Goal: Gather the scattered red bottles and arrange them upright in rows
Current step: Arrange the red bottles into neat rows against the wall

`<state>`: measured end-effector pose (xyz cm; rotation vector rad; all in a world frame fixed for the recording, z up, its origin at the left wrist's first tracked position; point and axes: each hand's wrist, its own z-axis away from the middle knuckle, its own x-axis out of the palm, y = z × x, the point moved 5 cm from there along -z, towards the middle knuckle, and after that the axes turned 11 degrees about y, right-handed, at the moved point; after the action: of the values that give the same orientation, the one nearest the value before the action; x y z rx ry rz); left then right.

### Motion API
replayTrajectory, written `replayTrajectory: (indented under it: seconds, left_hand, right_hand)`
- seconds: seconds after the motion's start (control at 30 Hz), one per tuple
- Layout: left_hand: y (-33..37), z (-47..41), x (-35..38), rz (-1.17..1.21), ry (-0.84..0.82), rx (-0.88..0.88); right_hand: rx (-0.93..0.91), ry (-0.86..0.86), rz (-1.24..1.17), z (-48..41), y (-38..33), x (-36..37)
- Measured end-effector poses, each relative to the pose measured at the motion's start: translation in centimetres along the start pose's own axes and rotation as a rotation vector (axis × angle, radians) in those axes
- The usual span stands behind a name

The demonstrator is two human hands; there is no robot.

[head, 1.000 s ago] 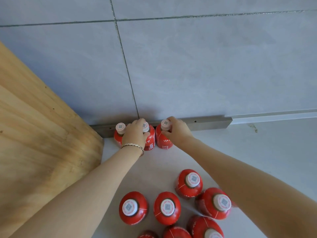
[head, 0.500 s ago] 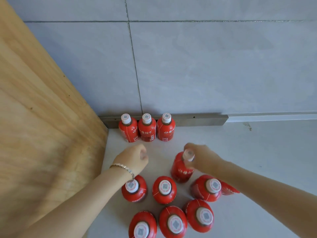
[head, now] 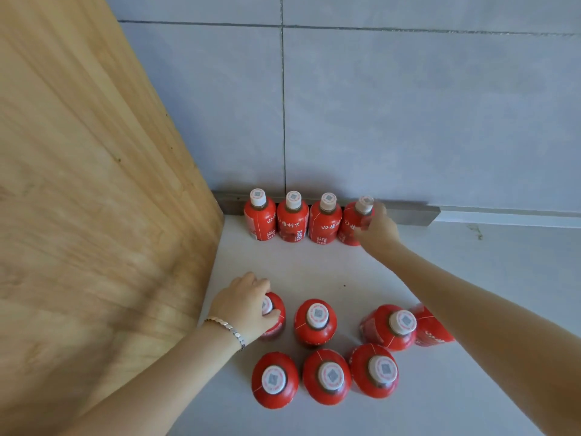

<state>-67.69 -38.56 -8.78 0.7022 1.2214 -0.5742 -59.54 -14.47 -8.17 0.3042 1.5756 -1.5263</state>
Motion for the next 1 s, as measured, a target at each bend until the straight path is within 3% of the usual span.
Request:
replayTrajectory:
  seconds: [0.13,0.2,0.27,0.33,0.5,0.77,0.9,1.0]
  left_hand:
    - [0.0,0.4,-0.3,0.039,0.049,-0.026]
    - [0.0,0.5,-0.4,0.062,0.035,-0.050]
    - [-0.2,0.4,-0.2,0.100,0.010,-0.066]
    - [-0.3,-0.2,-0.2,0.143,0.002,-0.077]
    - [-1.0,-4.0,-1.5,0.221,0.068,-0.121]
    - [-2.7,-10.9,-2.7,0.211,0.161,-0.160]
    - [-4.2,-10.8,-2.1,0.300,0.255,-0.290]
    - [-5.0,-9.8,-0.7,0.555,0.212,-0.472]
  right_hand:
    - [-0.210,-0.473,0.270,9.2,0.1,2.3]
    - [-0.337,-0.584,0.394,12.9,-0.1,3.1]
    - [-0.439,-0.580,0.540,14.2,-0.3,3.8]
    - [-0.421,-0.541,0.563,13.6,-0.6,4.3]
    - [-0.302,-0.364,0.337,9.4,-2.3,5.6]
    - [-0.289,-0.216,0.256,3.4,-6.3,7.4]
    - [-0.290,-0.240,0.227,3.6,-7.0,9.4]
    - [-0.217,-0.218,0.226,4.2,-6.7,9.9]
